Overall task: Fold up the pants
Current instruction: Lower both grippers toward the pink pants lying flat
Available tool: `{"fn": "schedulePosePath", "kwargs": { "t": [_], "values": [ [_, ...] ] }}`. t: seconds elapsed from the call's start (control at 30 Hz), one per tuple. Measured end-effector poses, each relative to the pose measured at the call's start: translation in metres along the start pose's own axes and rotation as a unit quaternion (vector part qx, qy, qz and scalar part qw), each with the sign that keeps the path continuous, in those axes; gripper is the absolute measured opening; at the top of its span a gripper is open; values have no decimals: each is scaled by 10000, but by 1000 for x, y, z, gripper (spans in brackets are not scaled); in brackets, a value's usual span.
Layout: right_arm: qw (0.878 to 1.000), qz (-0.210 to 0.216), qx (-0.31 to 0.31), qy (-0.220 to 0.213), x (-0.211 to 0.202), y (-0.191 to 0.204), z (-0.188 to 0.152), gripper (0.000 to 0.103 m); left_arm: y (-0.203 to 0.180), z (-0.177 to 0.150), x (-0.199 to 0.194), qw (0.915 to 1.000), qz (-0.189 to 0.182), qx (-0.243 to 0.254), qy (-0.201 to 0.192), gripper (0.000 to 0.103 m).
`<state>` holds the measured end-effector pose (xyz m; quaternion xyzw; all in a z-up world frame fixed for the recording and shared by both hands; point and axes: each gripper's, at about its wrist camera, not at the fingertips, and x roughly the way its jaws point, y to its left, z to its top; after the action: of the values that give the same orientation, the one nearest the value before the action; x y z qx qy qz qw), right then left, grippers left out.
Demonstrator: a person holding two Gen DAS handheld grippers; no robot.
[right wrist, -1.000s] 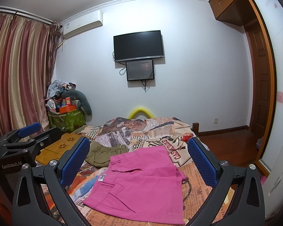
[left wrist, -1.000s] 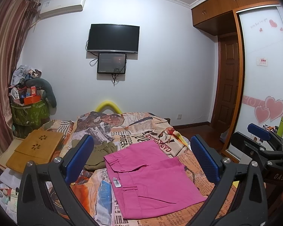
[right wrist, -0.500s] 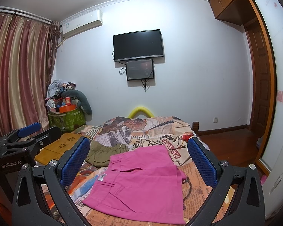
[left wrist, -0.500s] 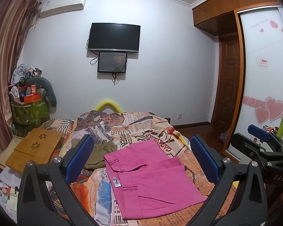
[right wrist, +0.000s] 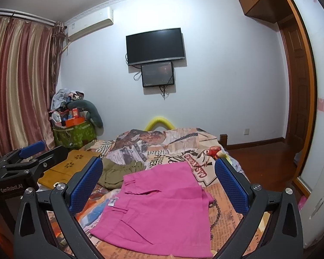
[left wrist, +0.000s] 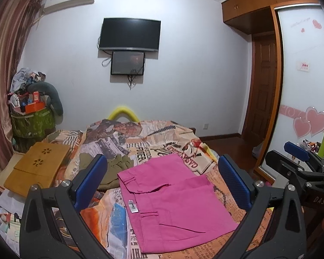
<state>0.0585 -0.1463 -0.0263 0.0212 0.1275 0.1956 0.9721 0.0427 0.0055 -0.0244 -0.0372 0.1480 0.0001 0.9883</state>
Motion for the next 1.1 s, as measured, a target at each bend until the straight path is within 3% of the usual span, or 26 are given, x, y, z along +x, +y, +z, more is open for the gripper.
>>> {"fn": "schedulePosePath", "kwargs": {
  "t": [0.23, 0.4, 0.63, 0.73, 0.87, 0.9, 1.1],
  "values": [
    [9988, -147, 225, 418, 32, -25, -12, 103, 14, -11, 55, 9979, 92, -51, 644, 103],
    [9942, -420, 221, 960, 63, -50, -30, 103, 31, -30, 106, 9920, 480, 28, 1165, 103],
    [9784, -525, 619, 1901, 100, -96, -64, 103, 67, -67, 178, 9780, 725, -176, 1946, 103],
    [9701, -651, 663, 2244, 118, -112, -80, 102, 80, -84, 209, 9683, 767, -138, 2374, 103],
    [9607, -676, 612, 2621, 142, -123, -97, 90, 92, -100, 235, 9586, 741, -181, 2743, 103],
    [9599, -635, 622, 2659, 148, -125, -100, 86, 94, -103, 241, 9559, 739, -160, 2837, 102],
    [9551, -331, 631, 2877, 187, -128, -112, 69, 93, -121, 272, 9382, 483, -50, 3426, 74]
  ]
}}
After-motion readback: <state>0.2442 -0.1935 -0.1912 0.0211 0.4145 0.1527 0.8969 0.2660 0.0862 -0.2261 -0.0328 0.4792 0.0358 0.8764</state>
